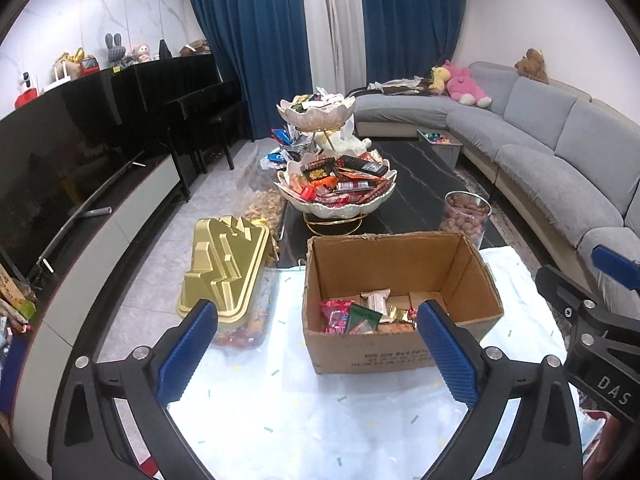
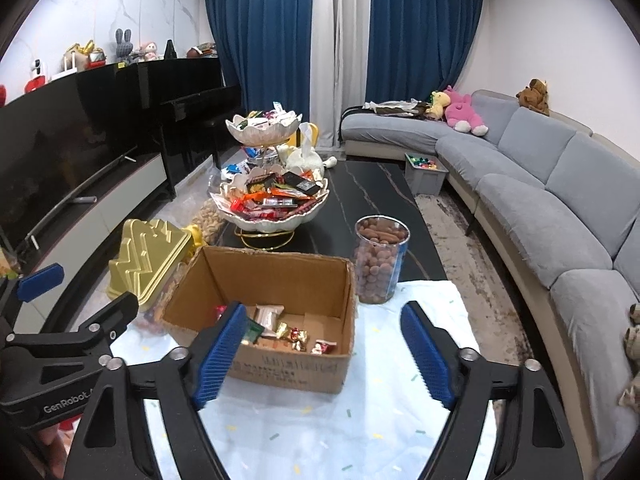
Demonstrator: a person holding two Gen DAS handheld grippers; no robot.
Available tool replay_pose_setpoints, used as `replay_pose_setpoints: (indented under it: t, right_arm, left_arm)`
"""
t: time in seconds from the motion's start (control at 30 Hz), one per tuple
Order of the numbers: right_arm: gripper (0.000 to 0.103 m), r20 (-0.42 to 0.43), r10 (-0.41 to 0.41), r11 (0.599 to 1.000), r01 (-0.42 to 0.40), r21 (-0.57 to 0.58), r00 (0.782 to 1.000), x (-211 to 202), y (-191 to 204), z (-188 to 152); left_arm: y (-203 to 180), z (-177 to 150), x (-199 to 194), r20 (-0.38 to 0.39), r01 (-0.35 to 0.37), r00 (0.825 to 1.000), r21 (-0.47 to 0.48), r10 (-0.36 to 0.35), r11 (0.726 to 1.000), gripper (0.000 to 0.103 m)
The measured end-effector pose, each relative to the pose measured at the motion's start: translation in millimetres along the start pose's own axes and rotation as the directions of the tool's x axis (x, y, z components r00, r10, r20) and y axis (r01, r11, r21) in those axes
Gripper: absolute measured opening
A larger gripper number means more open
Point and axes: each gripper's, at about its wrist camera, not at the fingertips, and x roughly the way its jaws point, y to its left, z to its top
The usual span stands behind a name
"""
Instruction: Organize snacks
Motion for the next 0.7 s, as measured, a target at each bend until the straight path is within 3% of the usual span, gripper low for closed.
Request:
replay_pose_setpoints:
  t: [0.7]
  right_arm:
    - [0.085,0.028,0.0,1.0,0.0,0.004,1.0,-69.4,-5.6,-46.4]
  left_arm:
    - [-0.4,-61.2,-63.3,-0.004,-0.013,1.0,-0.03,0.013,0.999,0.102]
